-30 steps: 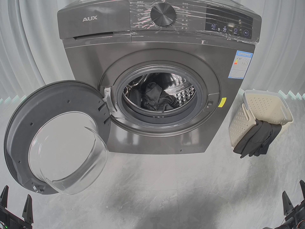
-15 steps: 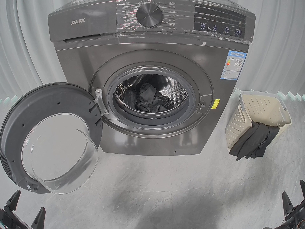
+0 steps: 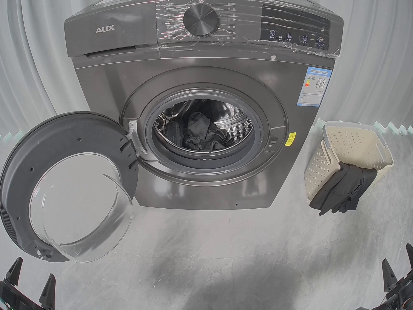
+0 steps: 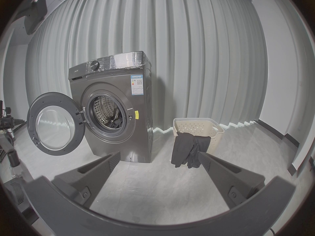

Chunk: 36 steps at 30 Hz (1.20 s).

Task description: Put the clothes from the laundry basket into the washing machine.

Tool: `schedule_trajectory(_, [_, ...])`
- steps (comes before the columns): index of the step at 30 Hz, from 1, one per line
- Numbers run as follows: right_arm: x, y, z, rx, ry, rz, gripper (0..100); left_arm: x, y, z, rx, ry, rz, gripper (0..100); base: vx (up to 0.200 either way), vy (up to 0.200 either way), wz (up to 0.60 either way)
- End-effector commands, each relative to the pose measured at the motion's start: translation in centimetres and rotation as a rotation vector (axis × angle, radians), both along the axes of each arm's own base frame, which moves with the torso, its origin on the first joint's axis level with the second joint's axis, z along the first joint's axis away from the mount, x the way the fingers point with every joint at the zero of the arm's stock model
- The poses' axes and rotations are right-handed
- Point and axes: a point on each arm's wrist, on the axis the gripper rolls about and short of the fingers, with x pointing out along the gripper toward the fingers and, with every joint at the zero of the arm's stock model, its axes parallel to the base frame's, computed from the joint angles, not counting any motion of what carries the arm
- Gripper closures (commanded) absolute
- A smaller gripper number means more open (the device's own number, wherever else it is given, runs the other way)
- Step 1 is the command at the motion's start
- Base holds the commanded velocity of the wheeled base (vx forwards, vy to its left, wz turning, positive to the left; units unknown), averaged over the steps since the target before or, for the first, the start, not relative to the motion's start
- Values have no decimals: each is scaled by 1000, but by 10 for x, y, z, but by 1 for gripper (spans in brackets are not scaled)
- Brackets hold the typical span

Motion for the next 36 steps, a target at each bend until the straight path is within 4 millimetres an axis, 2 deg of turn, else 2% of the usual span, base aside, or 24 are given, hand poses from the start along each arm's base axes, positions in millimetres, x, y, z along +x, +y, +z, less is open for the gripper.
schedule_trajectory(1, [0,0,-4,0,-1,1,0,0,0,-5,-7,3,3,0,0,-200,0])
schedule_trajectory(13, [0,0,-4,0,-1,1,0,0,0,-5,-9,3,15,0,0,-200,0])
schedule_trajectory(18, [0,0,-4,0,-1,1,0,0,0,-5,42,5,6,0,0,-200,0])
schedule_trajectory(36, [0,0,-4,0,-1,1,0,0,0,-5,4,3,9,0,0,-200,0])
